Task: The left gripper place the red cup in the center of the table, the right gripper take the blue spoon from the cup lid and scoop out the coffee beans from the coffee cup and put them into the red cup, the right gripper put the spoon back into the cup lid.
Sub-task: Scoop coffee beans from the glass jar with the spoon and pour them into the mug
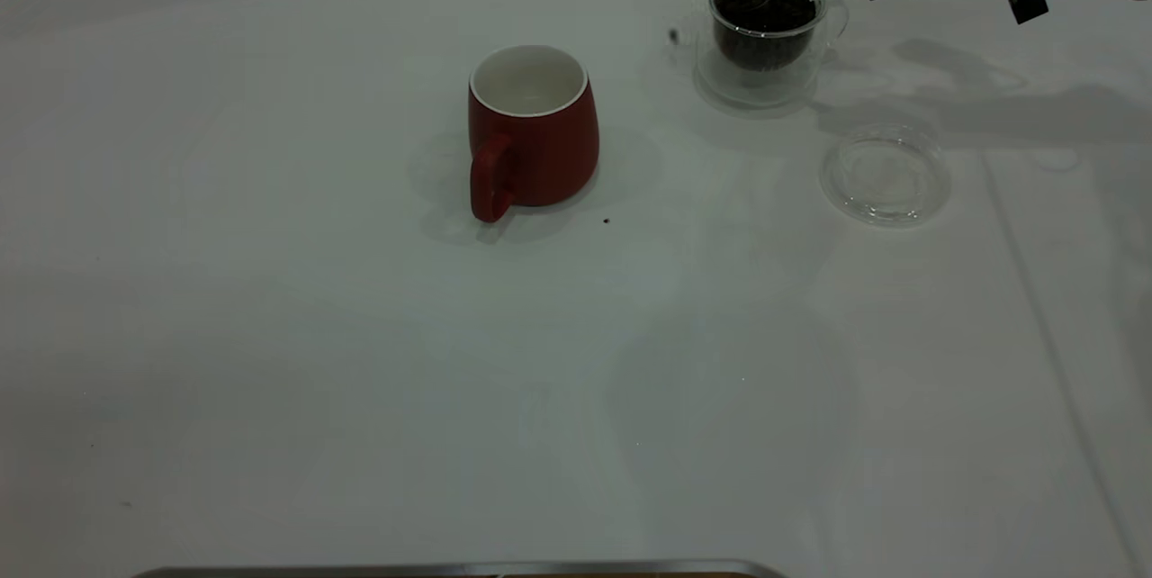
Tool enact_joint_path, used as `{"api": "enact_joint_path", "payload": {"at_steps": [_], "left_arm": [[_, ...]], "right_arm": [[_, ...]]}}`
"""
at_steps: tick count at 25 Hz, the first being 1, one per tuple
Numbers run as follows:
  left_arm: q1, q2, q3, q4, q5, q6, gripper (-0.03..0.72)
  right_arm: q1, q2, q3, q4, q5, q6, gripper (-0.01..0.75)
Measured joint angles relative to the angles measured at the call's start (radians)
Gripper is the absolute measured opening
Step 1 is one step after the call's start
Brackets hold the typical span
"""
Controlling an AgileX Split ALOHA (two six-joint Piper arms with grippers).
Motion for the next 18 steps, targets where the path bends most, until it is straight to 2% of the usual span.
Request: {"api": "enact_joint_path", "payload": {"at_steps": [6,18], "left_arm": [[0.000,0.000,0.000,0.000,0.000,0.000,0.593],[0.000,0.000,0.000,0.000,0.000,0.000,0.593]], "right_arm": [[-0.026,0.000,0.000,0.014,0.000,-0.034,0.107],[-0.026,0.000,0.000,0.102,0.000,-0.071,0.107]]}}
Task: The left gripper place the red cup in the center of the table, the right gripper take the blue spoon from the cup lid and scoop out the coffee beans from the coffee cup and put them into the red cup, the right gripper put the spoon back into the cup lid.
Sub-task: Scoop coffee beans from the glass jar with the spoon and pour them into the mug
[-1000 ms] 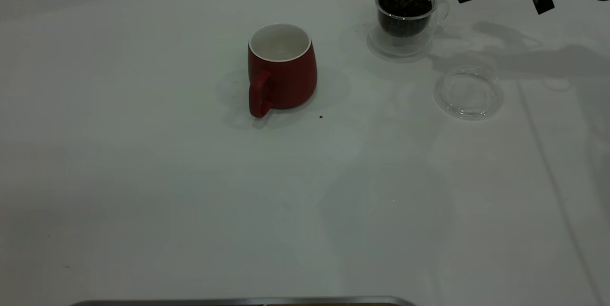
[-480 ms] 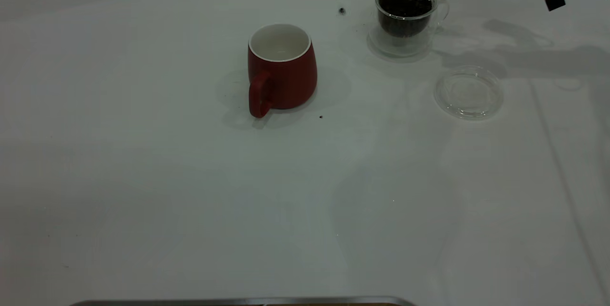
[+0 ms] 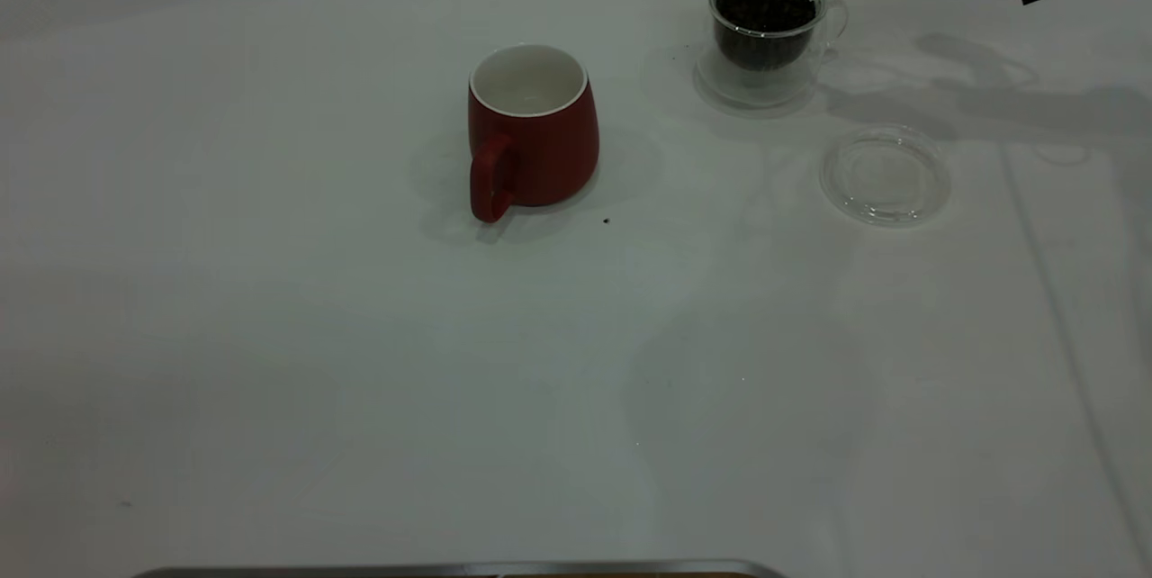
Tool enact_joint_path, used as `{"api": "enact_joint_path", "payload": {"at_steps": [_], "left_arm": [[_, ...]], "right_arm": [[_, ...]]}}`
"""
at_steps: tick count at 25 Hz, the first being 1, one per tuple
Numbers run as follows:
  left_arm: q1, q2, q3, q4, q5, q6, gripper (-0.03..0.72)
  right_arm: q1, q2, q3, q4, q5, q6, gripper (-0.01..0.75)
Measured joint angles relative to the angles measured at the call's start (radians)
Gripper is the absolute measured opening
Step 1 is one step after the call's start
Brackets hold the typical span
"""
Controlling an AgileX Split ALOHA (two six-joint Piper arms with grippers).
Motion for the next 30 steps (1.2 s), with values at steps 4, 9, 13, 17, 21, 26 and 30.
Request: {"api": "enact_joint_path", "payload": {"at_steps": [4,9,13,17,21,26,30], "left_arm": [[0.000,0.000,0.000,0.000,0.000,0.000,0.593],[0.000,0.000,0.000,0.000,0.000,0.000,0.593],[0.000,0.000,0.000,0.000,0.000,0.000,0.593],[0.000,0.000,0.000,0.000,0.000,0.000,0.593],[0.000,0.000,0.000,0.000,0.000,0.000,0.593],[0.000,0.000,0.000,0.000,0.000,0.000,0.593],[0.000,0.000,0.000,0.000,0.000,0.000,0.593]], "right_arm": [[0.006,0.000,0.000,0.019,0.000,0.000,0.107],[0.018,-0.016,0.000,0.021,0.000,0.000,0.107],[0.024,-0.043,0.002,0.014,0.000,0.009,0.107],[0.041,-0.067,0.005,0.005,0.001,0.016,0.107],[0.055,-0.093,0.012,-0.004,0.002,0.020,0.107],[0.057,-0.148,0.097,-0.006,0.002,0.012,0.107],[0.057,-0.195,0.175,-0.001,0.001,-0.020,0.107]]}}
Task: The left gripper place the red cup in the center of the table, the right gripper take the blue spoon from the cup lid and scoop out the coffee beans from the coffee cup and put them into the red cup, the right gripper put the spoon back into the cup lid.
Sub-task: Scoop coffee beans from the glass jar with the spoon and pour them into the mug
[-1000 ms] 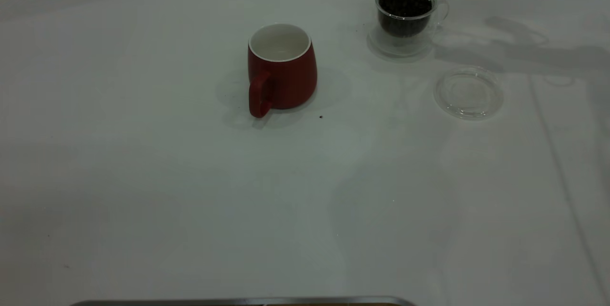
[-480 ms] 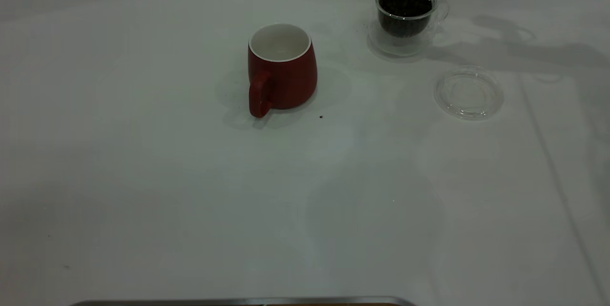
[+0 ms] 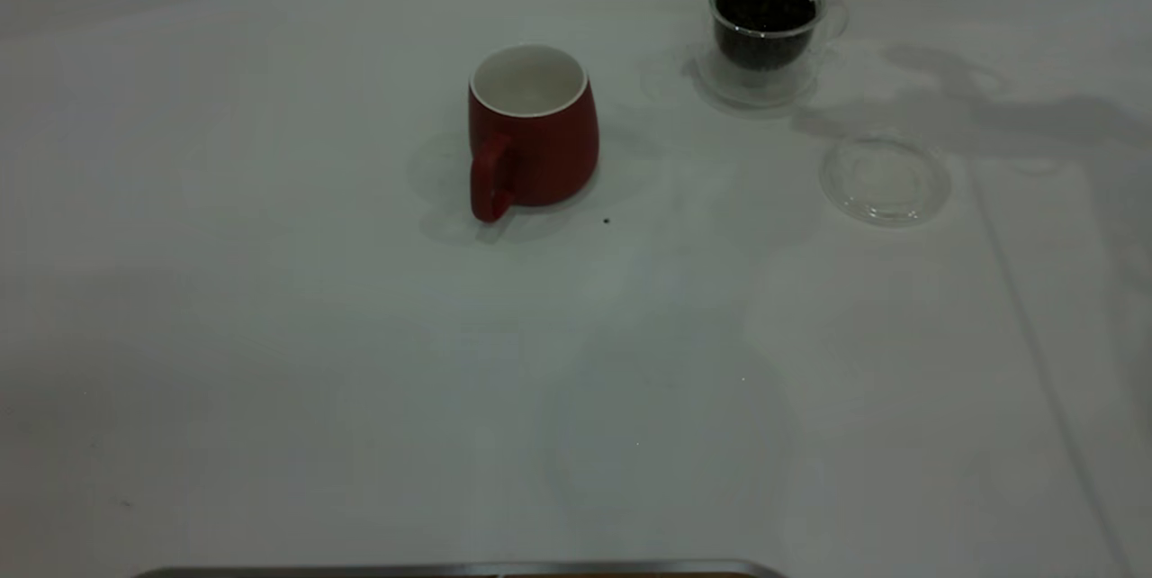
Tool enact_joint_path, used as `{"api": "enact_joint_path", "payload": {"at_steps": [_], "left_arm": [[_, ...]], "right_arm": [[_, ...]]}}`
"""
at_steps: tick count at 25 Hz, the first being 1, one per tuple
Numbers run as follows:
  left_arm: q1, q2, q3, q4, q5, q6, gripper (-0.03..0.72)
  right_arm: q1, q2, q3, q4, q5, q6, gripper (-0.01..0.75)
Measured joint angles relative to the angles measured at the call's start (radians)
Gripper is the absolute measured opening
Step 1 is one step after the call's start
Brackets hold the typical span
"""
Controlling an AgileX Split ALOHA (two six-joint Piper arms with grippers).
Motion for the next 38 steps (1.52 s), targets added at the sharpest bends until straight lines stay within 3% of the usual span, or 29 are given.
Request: {"api": "enact_joint_path", "payload": {"at_steps": [6,21,31,38], "left_arm": [[0.000,0.000,0.000,0.000,0.000,0.000,0.593],[0.000,0.000,0.000,0.000,0.000,0.000,0.593],[0.000,0.000,0.000,0.000,0.000,0.000,0.593],[0.000,0.000,0.000,0.000,0.000,0.000,0.593]], "right_arm": [[0.027,-0.078,0.098,0.015,-0.001,-0.050,0.107],[0.227,-0.090,0.208,0.087,-0.004,-0.144,0.107],[0.254,0.005,0.208,0.124,-0.015,-0.194,0.107],[0.272,0.031,0.208,0.111,-0.134,-0.222,0.107]]}}
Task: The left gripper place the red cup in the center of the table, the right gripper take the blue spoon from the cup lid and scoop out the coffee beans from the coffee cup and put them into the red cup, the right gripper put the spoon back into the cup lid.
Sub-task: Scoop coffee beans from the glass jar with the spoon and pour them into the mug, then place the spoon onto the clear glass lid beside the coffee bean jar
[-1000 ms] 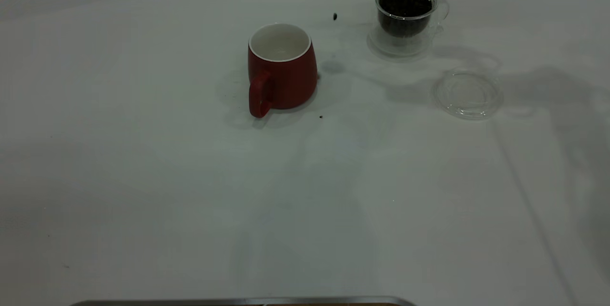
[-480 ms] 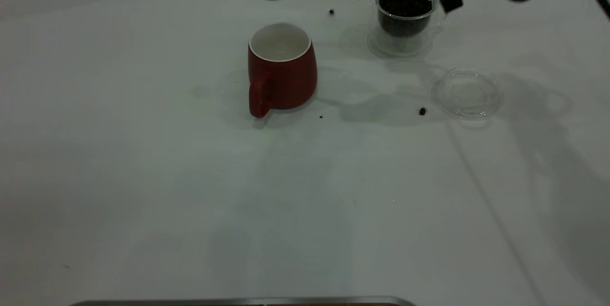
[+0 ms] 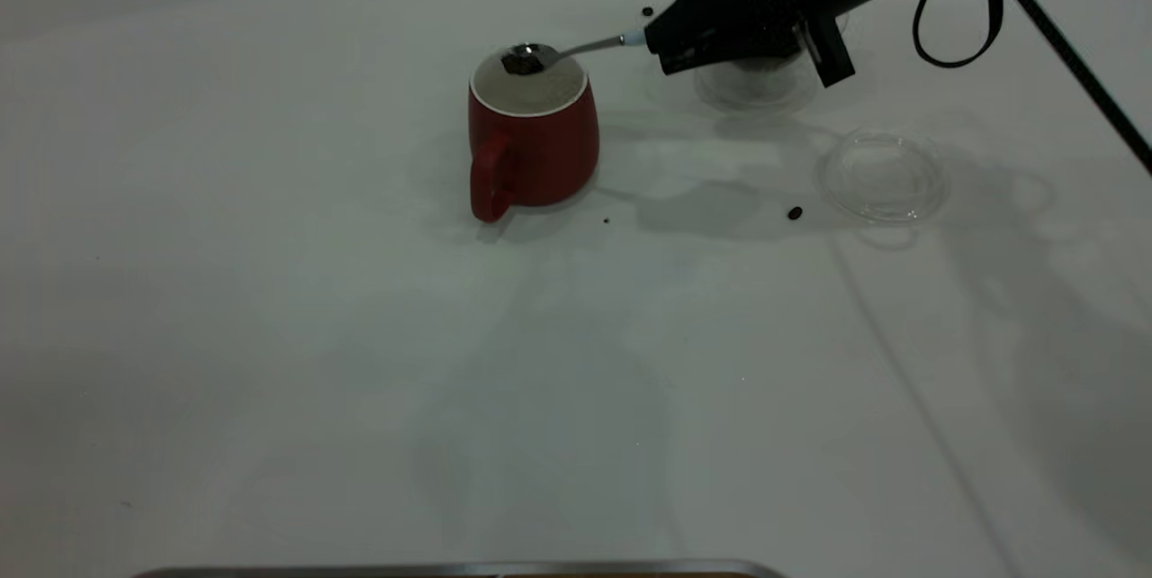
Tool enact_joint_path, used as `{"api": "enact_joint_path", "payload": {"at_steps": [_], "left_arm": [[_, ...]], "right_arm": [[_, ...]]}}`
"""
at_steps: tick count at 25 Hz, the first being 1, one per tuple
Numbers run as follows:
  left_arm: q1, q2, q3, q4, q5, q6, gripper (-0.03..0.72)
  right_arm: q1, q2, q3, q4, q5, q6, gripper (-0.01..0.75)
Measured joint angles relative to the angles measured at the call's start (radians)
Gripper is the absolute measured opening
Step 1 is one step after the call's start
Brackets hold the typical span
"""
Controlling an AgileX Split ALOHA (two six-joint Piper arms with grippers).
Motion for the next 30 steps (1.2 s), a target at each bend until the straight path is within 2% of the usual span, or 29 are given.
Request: {"api": "enact_joint_path", "payload": {"at_steps": [6,17,25,30], "left_arm": [[0.000,0.000,0.000,0.000,0.000,0.000,0.593],[0.000,0.000,0.000,0.000,0.000,0.000,0.593],[0.000,0.000,0.000,0.000,0.001,0.000,0.593],[0.000,0.000,0.000,0.000,0.001,0.000,0.593]], "right_arm": [[0.020,0.001,0.000,-0.029,-0.128,-0.060,0.107],[0.061,-0.078,0.000,-0.182,-0.245,-0.111,0.107],[0.055,-0.189,0.001,-0.216,-0.122,-0.030,0.107],[-0.021,-0.358,0.052,-0.257,-0.090,0.053,0.107]]}}
